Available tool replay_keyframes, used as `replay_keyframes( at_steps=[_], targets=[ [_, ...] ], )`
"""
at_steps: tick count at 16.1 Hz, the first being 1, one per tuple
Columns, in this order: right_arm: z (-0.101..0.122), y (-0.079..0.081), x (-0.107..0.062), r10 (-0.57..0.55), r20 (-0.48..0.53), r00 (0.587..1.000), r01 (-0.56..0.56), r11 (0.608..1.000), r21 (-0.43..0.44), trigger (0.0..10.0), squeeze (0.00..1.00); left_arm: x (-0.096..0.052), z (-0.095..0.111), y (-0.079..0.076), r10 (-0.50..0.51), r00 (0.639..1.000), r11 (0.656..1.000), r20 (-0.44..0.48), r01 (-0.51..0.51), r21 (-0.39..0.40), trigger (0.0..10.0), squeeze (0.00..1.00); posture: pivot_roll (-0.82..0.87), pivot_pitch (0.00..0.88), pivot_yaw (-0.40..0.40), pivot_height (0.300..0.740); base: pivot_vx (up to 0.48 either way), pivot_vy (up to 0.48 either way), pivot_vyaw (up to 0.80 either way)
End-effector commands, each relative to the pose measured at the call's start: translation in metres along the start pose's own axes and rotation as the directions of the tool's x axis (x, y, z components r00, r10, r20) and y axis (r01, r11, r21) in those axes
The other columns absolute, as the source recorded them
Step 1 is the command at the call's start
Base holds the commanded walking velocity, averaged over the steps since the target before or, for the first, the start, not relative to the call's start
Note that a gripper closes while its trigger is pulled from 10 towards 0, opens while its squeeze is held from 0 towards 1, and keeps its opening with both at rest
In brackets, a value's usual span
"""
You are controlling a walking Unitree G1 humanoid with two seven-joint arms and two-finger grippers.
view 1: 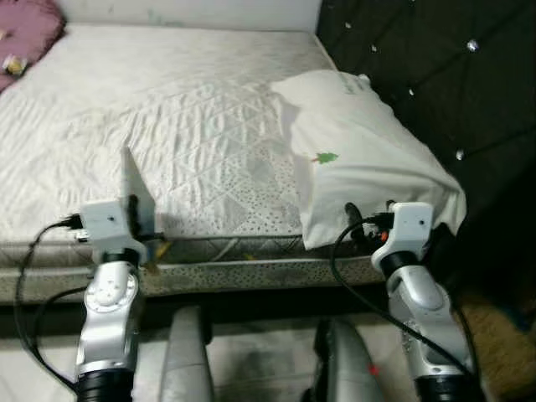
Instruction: Clean up the room
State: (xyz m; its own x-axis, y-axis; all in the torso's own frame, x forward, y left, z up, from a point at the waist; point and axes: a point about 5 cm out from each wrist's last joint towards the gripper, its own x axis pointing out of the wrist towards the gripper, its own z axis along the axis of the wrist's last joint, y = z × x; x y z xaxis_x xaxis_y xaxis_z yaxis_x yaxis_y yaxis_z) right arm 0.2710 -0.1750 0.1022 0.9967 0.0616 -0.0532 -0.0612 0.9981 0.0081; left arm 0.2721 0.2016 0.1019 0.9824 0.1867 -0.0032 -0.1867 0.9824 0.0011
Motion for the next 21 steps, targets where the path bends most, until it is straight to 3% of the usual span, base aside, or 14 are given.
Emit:
replay_keyframes(
  at_steps=[1, 17, 20, 21],
  targets=[
    [0.004, -0.004, 0.000, -0.012, 0.017, 1.000, 0.012, 1.000, -0.011, 10.0, 0.00, 0.003, 0.014, -0.006, -0.030, 0.997, 1.000, 0.065, 0.030, -0.007, 10.0, 0.00, -0.04, 0.000, -0.027, 0.567, 0.000, 0.000, 0.00],
    [0.007, -0.009, -0.001, -0.018, 0.023, 1.000, 0.019, 0.999, -0.027, 10.0, 0.00, 0.016, 0.020, -0.014, -0.058, 0.994, 0.997, 0.092, 0.062, -0.047, 10.0, 0.00, -0.05, 0.000, -0.035, 0.567, 0.316, 0.000, 0.00],
    [0.007, -0.010, -0.001, -0.015, 0.022, 1.000, 0.015, 1.000, -0.026, 10.0, 0.00, 0.022, 0.012, -0.022, -0.060, 0.998, 0.981, 0.023, 0.063, -0.182, 10.0, 0.00, -0.06, 0.000, -0.039, 0.567, 0.000, 0.000, 0.00],
    [0.007, -0.009, -0.001, -0.014, 0.022, 1.000, 0.014, 1.000, -0.023, 10.0, 0.00, 0.024, 0.008, -0.030, -0.091, 0.996, 0.960, -0.005, 0.086, -0.266, 10.0, 0.00, -0.06, 0.000, -0.043, 0.567, 0.000, 0.000, 0.00]
  ],
)
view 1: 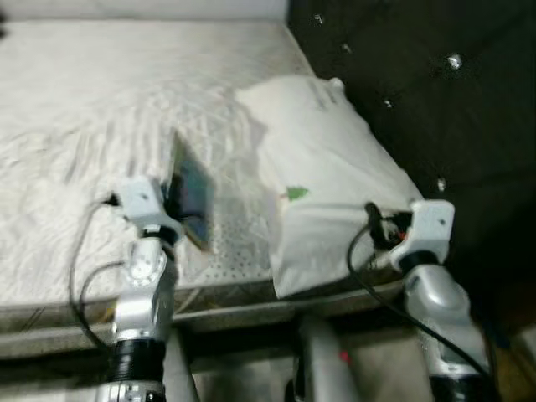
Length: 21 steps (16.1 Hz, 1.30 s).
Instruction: Clean up the room
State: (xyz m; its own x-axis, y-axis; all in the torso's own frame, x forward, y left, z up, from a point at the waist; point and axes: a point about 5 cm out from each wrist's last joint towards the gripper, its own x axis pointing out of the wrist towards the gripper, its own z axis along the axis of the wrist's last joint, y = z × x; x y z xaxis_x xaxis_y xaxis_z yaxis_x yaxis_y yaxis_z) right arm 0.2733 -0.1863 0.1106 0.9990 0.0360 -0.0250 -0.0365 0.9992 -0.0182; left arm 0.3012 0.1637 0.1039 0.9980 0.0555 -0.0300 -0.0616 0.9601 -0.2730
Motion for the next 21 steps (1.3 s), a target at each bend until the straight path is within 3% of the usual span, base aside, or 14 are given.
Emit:
replay_keyframes(
  at_steps=[1, 2, 5, 11, 13, 16, 21],
  targets=[
    [-0.001, 0.003, -0.002, 0.018, -0.006, 1.000, -0.018, 1.000, 0.005, 10.0, 0.00, 0.005, 0.003, 0.009, 0.039, 0.999, 0.996, -0.010, -0.040, -0.082, 10.0, 0.00, -0.06, 0.000, -0.045, 0.567, 0.000, 0.000, 0.00],
    [0.000, 0.004, -0.003, 0.023, -0.004, 1.000, -0.023, 1.000, 0.007, 10.0, 0.00, 0.009, -0.003, 0.006, 0.032, 0.999, 0.982, -0.043, -0.040, -0.185, 10.0, 0.00, -0.07, 0.000, -0.048, 0.567, 0.000, 0.000, 0.00],
    [0.003, 0.000, -0.006, 0.025, -0.006, 1.000, -0.025, 1.000, 0.000, 10.0, 0.00, 0.022, -0.009, -0.007, -0.024, 0.998, 0.946, -0.061, 0.003, -0.324, 10.0, 0.00, -0.09, 0.000, -0.055, 0.567, 0.000, 0.000, 0.00],
    [0.010, -0.009, -0.019, 0.023, -0.016, 1.000, -0.024, 1.000, -0.020, 10.0, 0.00, 0.045, -0.017, -0.006, -0.089, 0.993, 0.928, -0.073, 0.056, -0.368, 10.0, 0.00, -0.19, 0.000, -0.061, 0.567, 0.000, 0.000, 0.00],
    [0.012, -0.017, -0.026, 0.011, -0.024, 1.000, -0.012, 0.999, -0.037, 10.0, 0.00, 0.048, -0.025, -0.015, -0.149, 0.985, 0.917, -0.081, 0.108, -0.385, 10.0, 0.00, -0.23, 0.000, -0.062, 0.567, 0.000, 0.000, 0.00],
    [0.021, -0.023, -0.028, 0.009, -0.013, 1.000, -0.009, 0.998, -0.058, 10.0, 0.00, 0.051, -0.033, -0.020, -0.156, 0.982, 0.908, -0.103, 0.102, -0.407, 10.0, 0.00, -0.28, 0.000, -0.061, 0.567, 0.000, 0.000, 0.00],
    [0.025, -0.025, -0.029, 0.008, -0.007, 1.000, -0.008, 0.998, -0.065, 10.0, 0.00, 0.051, -0.035, -0.019, -0.153, 0.982, 0.907, -0.113, 0.094, -0.411, 10.0, 0.00, -0.30, 0.000, -0.060, 0.567, 0.000, 0.000, 0.00]
  ],
)
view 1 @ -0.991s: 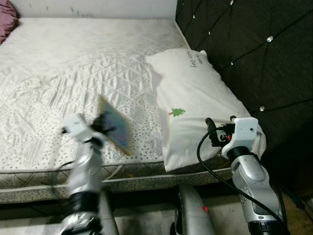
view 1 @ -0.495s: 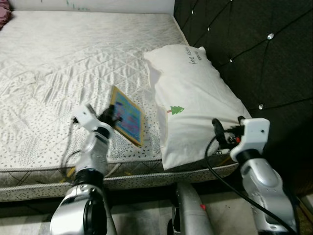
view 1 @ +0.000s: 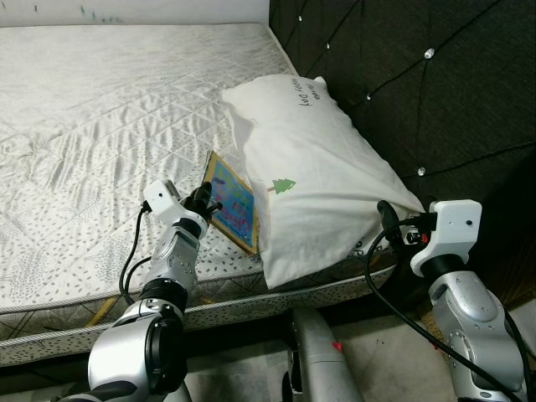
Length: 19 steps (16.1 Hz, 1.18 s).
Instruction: Clean up the room
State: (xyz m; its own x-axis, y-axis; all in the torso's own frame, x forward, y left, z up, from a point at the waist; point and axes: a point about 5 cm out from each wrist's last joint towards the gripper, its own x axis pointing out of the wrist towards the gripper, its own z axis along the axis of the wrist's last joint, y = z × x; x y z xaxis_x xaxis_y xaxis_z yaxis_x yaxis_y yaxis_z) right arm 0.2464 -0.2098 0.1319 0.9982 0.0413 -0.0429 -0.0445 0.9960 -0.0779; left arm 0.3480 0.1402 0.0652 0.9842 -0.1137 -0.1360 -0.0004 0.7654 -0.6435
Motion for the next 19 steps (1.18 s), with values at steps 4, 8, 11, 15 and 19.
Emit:
replay_keyframes(
  at_steps=[4, 8, 11, 15, 19],
  targets=[
    [0.004, -0.002, -0.001, 0.002, 0.011, 1.000, -0.002, 1.000, -0.005, 10.0, 0.00, 0.004, 0.006, -0.007, -0.033, 0.999, 0.999, 0.024, 0.033, 0.002, 10.0, 0.00, -0.30, 0.000, -0.060, 0.567, 0.000, 0.000, 0.00],
    [0.004, -0.002, -0.001, 0.002, 0.011, 1.000, -0.002, 1.000, -0.005, 10.0, 0.00, 0.004, 0.006, -0.007, -0.033, 0.999, 0.999, 0.024, 0.033, 0.002, 10.0, 0.00, -0.30, 0.000, -0.060, 0.567, 0.000, 0.000, 0.00],
    [0.004, -0.002, -0.001, 0.002, 0.011, 1.000, -0.002, 1.000, -0.005, 10.0, 0.00, 0.004, 0.006, -0.007, -0.033, 0.999, 0.999, 0.024, 0.033, 0.002, 10.0, 0.00, -0.30, 0.000, -0.060, 0.567, 0.000, 0.000, 0.00],
    [0.015, 0.012, 0.012, 0.086, 0.055, 0.995, -0.089, 0.995, 0.049, 10.0, 0.00, -0.005, 0.003, 0.021, 0.147, 0.989, 0.978, 0.007, -0.146, 0.148, 10.0, 0.00, -0.25, 0.000, -0.051, 0.567, 0.000, 0.000, 0.00],
    [0.011, 0.016, 0.013, 0.104, 0.048, 0.993, -0.107, 0.992, 0.069, 10.0, 0.00, -0.006, 0.015, 0.027, 0.173, 0.983, 0.966, 0.069, -0.183, 0.184, 10.0, 0.00, -0.22, 0.000, -0.056, 0.542, 0.000, 0.000, 0.00]
  ],
)
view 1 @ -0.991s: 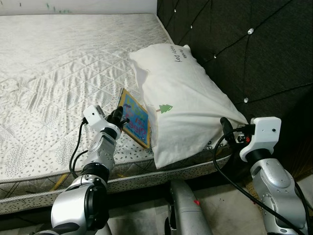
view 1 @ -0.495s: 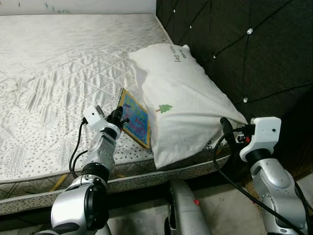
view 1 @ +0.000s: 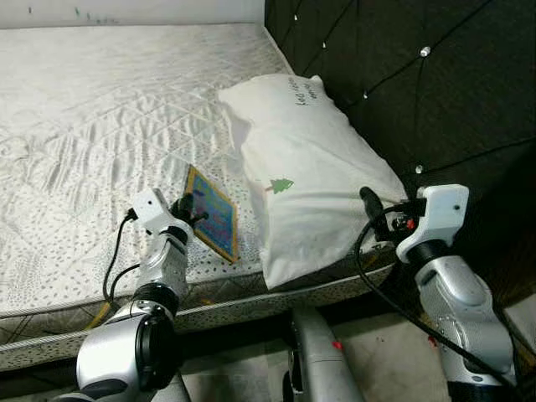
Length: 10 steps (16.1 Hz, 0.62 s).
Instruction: Clean up the room
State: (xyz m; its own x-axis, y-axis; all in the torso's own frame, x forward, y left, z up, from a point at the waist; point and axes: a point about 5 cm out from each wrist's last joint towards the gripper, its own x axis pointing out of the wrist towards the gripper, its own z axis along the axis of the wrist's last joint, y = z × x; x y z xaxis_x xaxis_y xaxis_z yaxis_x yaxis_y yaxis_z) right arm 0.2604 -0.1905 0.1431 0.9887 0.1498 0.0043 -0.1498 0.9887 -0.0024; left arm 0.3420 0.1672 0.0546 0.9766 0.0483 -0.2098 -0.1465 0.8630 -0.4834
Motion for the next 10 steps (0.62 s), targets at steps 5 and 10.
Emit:
replay_keyframes(
  at_steps=[5, 10],
  targets=[
    [-0.004, -0.001, -0.009, 0.008, -0.023, 1.000, -0.008, 1.000, 0.003, 10.0, 0.00, 0.004, 0.016, 0.001, 0.048, 0.996, 0.995, 0.076, -0.054, 0.080, 10.0, 0.00, -0.25, 0.000, -0.050, 0.518, 0.000, 0.000, 0.00],
    [-0.006, 0.001, -0.013, 0.036, -0.028, 0.999, -0.036, 0.999, -0.004, 10.0, 0.00, -0.001, 0.007, 0.005, 0.095, 0.992, 0.989, 0.079, -0.103, 0.103, 10.0, 0.00, -0.24, 0.000, -0.048, 0.488, 0.000, 0.000, 0.00]
  ],
)
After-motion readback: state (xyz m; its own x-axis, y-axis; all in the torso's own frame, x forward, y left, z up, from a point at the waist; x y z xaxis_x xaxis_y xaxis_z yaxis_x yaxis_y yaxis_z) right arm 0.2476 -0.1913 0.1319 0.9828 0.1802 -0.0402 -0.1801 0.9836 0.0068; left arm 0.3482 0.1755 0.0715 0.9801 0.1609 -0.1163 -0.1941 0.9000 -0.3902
